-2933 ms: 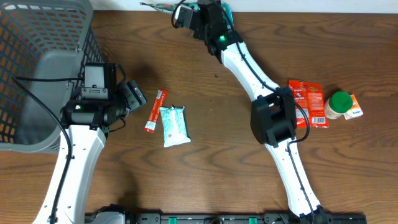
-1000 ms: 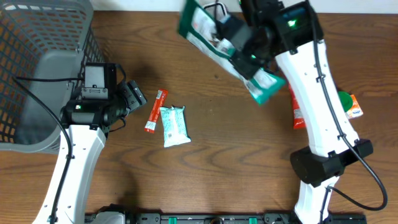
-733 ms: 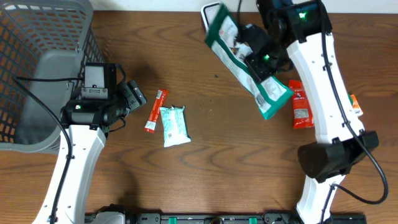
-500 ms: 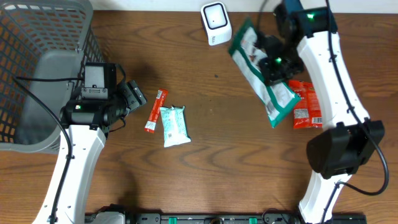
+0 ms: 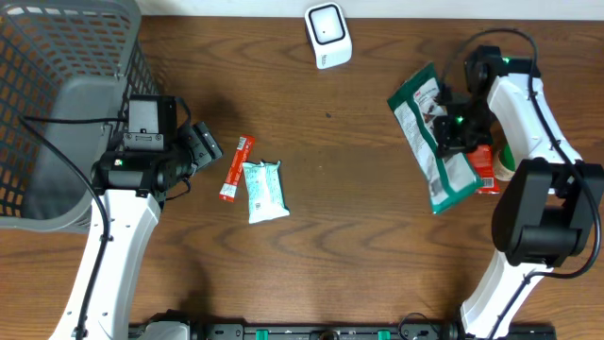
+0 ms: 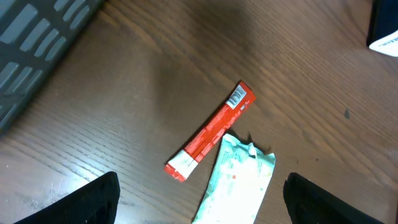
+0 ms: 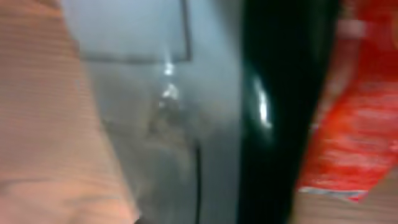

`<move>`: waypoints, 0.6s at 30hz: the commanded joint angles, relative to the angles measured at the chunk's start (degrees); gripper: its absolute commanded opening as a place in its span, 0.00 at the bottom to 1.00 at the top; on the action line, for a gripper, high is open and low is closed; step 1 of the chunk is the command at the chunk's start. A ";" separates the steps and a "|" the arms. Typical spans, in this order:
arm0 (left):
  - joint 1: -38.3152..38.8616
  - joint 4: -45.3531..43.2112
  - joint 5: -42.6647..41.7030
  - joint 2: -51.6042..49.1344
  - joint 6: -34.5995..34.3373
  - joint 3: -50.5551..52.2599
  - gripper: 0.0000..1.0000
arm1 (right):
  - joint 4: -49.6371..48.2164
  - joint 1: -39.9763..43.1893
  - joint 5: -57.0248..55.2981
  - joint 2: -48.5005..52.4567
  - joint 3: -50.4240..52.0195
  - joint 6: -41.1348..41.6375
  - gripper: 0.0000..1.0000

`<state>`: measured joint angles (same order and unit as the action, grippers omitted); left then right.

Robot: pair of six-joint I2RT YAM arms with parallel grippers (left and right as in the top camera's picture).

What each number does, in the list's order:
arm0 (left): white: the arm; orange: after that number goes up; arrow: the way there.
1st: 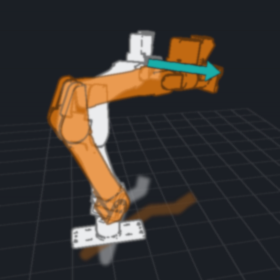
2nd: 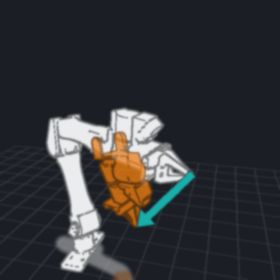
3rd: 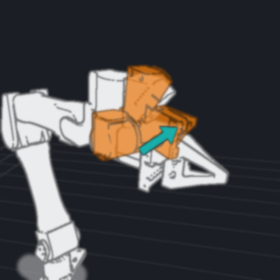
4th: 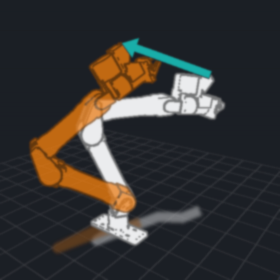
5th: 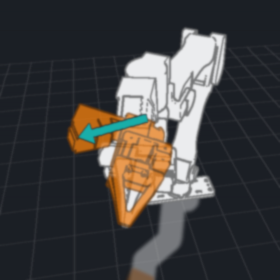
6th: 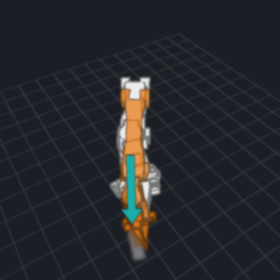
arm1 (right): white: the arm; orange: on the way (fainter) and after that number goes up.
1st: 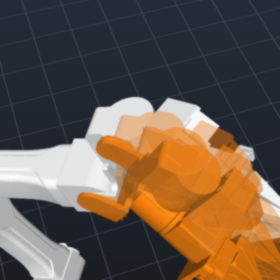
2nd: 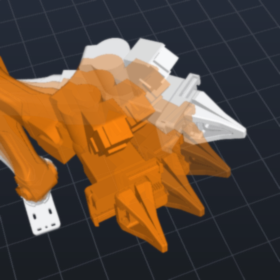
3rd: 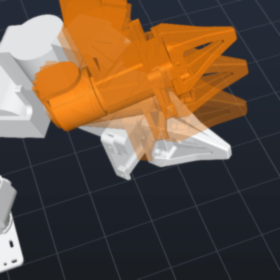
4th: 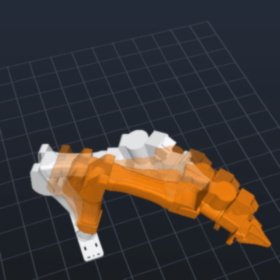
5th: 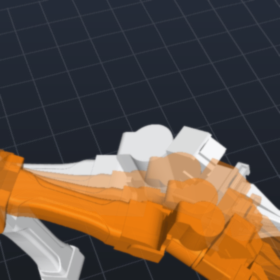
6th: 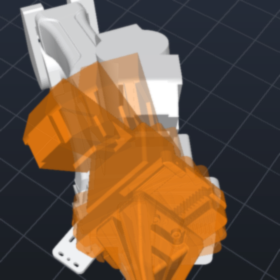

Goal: Scan the item barcode
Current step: 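Carry the gloves bag right and lower it onto the right-side items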

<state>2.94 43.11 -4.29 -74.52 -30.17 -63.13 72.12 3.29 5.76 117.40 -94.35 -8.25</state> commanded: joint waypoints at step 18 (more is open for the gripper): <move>-0.20 0.15 0.52 0.04 0.09 -0.68 0.85 | 1.53 -1.36 -0.13 -3.08 -2.01 7.58 0.99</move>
<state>2.92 43.13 -4.29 -74.52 -30.17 -63.13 73.01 3.64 -2.59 117.45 -93.12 -2.26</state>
